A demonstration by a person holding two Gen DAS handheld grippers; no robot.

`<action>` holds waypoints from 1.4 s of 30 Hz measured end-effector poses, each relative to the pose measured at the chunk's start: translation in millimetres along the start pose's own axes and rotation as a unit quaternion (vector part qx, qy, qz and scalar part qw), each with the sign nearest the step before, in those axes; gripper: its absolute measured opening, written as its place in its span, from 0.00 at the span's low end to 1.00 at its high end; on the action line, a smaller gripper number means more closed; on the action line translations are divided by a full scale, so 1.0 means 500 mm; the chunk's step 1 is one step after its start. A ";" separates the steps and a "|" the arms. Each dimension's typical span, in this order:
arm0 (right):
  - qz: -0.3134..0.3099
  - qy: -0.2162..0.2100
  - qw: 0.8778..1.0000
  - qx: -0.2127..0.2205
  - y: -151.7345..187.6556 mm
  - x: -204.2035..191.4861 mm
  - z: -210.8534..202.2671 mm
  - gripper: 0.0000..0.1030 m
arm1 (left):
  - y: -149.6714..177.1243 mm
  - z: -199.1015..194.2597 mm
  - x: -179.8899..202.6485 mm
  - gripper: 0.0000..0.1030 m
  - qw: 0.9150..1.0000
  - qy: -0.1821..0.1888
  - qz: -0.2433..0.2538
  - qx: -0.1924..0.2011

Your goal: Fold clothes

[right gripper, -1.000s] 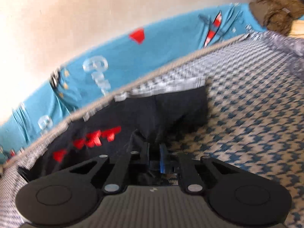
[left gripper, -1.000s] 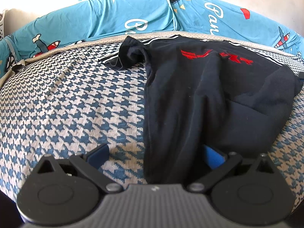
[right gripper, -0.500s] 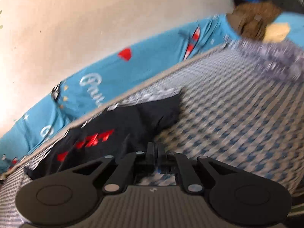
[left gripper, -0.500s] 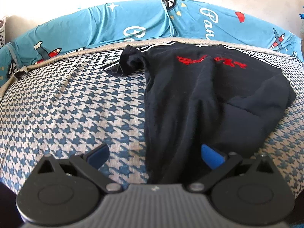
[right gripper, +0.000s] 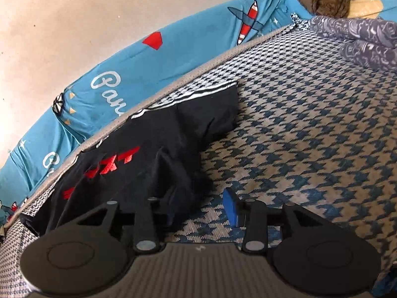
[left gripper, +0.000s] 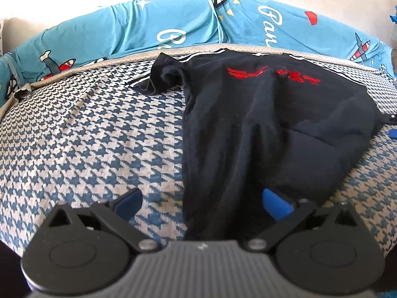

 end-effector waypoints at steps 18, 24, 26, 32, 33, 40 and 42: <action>-0.069 -0.017 0.991 0.110 0.005 -0.066 -0.118 0.04 | -0.005 0.003 -0.003 1.00 1.000 -0.002 -0.009 0.002; -0.051 0.031 0.987 0.150 0.049 -0.039 -0.220 0.04 | -0.004 -0.020 -0.008 1.00 1.000 -0.002 -0.014 0.017; -0.052 0.053 0.987 0.145 0.066 -0.037 -0.227 0.05 | -0.002 -0.028 -0.010 1.00 1.000 -0.002 -0.017 0.020; -0.064 0.097 0.982 0.151 0.087 -0.042 -0.228 0.18 | 0.012 -0.052 -0.016 1.00 0.999 0.002 -0.025 0.026; -0.064 0.094 0.982 0.151 0.089 -0.042 -0.229 0.23 | 0.014 -0.055 -0.017 1.00 0.999 0.004 -0.028 0.026; -0.088 0.060 0.988 0.111 0.111 -0.053 -0.224 0.29 | 0.036 -0.081 0.004 1.00 0.999 0.016 -0.005 0.035; -0.091 0.050 0.991 0.087 0.122 -0.057 -0.210 0.29 | 0.042 -0.084 0.019 1.00 0.999 0.015 0.016 0.039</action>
Point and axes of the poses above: each gripper's, at about its wrist camera, not at the fingertips, and z roughly the way its jaws point, x to its right, y to its underside, the point moved 2 cm from there along z, roughly the way its jaws point, and after that the axes turned 10 degrees about -x, right-handed, at the moved point
